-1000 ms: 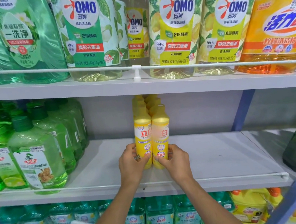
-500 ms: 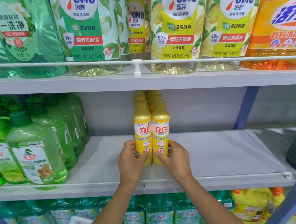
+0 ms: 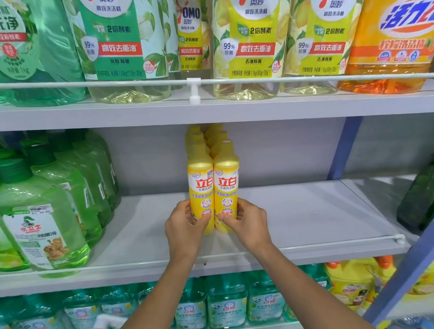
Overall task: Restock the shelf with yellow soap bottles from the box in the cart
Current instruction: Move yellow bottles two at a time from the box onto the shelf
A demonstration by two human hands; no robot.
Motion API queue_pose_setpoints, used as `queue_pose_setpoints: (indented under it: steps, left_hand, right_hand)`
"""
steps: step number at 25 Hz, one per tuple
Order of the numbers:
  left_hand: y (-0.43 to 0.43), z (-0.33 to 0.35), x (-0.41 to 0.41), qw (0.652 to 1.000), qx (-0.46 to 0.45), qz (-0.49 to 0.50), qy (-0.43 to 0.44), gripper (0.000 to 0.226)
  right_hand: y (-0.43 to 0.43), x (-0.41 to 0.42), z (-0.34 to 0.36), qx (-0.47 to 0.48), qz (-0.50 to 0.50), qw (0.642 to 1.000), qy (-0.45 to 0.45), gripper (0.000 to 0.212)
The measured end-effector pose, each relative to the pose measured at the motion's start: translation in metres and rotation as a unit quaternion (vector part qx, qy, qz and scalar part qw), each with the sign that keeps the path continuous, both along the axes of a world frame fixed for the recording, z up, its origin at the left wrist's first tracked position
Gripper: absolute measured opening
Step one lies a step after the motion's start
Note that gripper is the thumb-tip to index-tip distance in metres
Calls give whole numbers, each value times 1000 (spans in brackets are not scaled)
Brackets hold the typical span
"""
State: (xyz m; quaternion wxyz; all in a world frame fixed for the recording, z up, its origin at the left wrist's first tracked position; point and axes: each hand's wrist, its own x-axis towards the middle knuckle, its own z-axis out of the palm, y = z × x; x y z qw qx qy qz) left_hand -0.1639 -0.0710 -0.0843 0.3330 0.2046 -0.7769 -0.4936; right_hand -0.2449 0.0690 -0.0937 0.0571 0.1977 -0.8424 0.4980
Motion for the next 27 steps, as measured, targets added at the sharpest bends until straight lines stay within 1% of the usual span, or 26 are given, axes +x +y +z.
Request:
queue_pose_setpoints:
  steps: [2,4,6,8,10,13,15,17,19,21,23,27]
  left_hand:
    - [-1,1,-1,1000,0,-4,-16,47]
    - [-3,9,3,998,3,-33,-51,49]
    - [-5,22,13,990,-34,-74,-115,58]
    - [-5,35,31,972,-97,-102,-190,66]
    - [-4,44,55,938,-184,-131,-263,69]
    - [7,54,91,868,-316,-153,-351,74]
    - [29,58,118,836,-382,-142,-367,78]
    - [57,54,146,811,-441,-130,-362,81]
    - [87,38,173,805,-451,-133,-362,83]
    - [116,13,198,800,-446,-144,-375,89]
    - [141,-18,223,788,-446,-154,-396,90]
    - [178,-86,263,768,-436,-174,-436,84]
  right_hand:
    - [0,2,6,10,5,1000,-11,48]
    - [2,6,15,42,16,999,-27,48]
    - [7,14,28,88,35,995,-20,48]
    - [18,28,41,134,58,989,5,45]
    - [33,44,52,205,85,974,37,45]
    - [60,69,62,312,104,941,86,57]
    - [83,92,63,367,119,915,113,70]
    - [107,120,59,434,140,878,144,83]
    - [134,151,49,482,152,845,173,89]
    - [159,177,31,502,159,833,171,90]
    - [180,203,7,501,165,838,143,90]
    - [223,242,-57,499,179,844,83,88]
